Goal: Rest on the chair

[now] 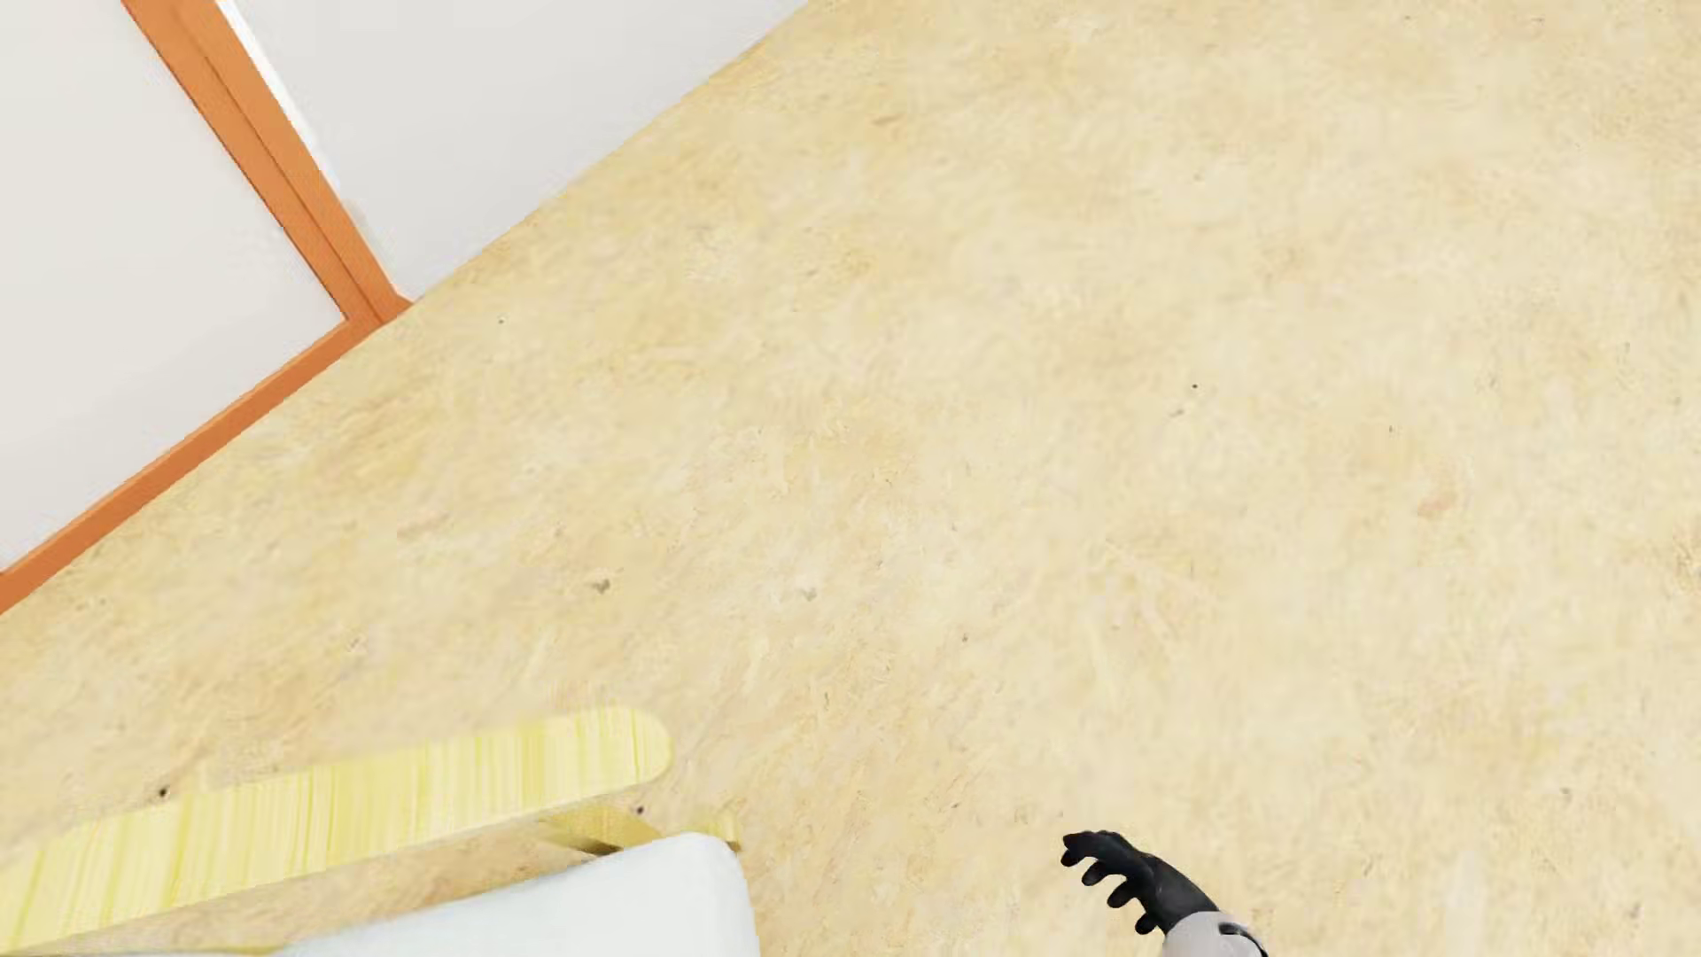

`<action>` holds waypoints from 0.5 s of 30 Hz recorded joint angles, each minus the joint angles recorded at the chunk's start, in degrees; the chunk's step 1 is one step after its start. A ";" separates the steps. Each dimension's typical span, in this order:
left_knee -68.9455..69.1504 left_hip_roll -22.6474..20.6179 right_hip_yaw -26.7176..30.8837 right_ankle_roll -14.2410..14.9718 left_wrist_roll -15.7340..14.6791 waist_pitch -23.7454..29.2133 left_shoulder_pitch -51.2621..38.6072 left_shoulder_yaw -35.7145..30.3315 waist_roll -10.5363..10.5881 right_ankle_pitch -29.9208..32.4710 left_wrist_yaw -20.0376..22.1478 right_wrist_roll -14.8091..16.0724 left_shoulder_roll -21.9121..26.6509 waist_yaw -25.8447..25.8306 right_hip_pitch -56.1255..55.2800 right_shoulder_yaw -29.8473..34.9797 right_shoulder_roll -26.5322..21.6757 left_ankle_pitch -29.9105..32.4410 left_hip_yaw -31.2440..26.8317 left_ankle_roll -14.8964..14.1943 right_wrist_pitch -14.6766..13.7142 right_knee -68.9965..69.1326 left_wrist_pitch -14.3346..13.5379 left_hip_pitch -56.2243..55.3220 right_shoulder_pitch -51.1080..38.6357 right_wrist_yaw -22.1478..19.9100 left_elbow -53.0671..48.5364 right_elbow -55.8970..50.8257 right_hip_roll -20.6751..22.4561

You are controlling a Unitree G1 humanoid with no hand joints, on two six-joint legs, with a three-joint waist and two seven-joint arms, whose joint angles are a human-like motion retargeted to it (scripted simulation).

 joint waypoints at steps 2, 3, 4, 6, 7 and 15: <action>-12.33 1.44 4.56 2.57 -0.95 -1.35 0.62 -1.07 1.53 0.68 3.37 -2.55 -1.13 -1.40 -4.60 4.45 1.81 3.46 -7.01 -3.45 -1.73 0.23 4.02 0.46 -2.37 6.51 -1.93 -5.05 1.94; -10.85 2.91 8.64 3.20 -0.21 1.02 -0.19 -0.13 1.56 3.06 2.97 -3.84 -0.91 -1.00 -4.95 7.53 2.43 0.59 -8.01 -6.71 -2.92 -0.49 3.46 3.05 -4.27 9.50 -2.19 -6.81 3.68; -11.69 4.22 9.91 4.59 0.56 2.68 -1.70 -0.33 0.59 5.32 4.07 -4.26 0.16 -2.03 -9.94 9.30 3.58 -1.26 -2.55 -7.10 -2.89 1.52 2.45 2.48 -7.16 6.83 -3.21 -8.28 3.98; -8.27 3.60 8.36 3.24 3.41 3.62 -2.03 0.01 -1.39 3.92 3.68 -6.38 2.85 -3.77 -19.37 8.24 6.62 -3.56 3.77 -6.90 -1.50 8.30 -1.76 -1.75 -7.79 5.02 -5.03 -8.79 3.12; -5.66 1.90 7.74 3.11 3.28 5.56 -2.36 -1.97 -1.72 1.20 4.96 -5.90 3.95 -4.22 -20.28 7.32 6.80 -3.05 2.22 -4.48 3.49 11.08 2.75 -3.46 -6.92 1.73 -7.65 -9.83 0.52; 31.91 4.99 3.29 9.48 4.21 16.06 -6.70 3.41 -2.11 -8.24 2.87 -2.28 5.93 0.01 -36.75 1.47 -1.21 -11.84 -0.15 1.27 5.08 37.75 1.80 -31.79 -9.36 -5.28 -10.74 -4.57 -10.23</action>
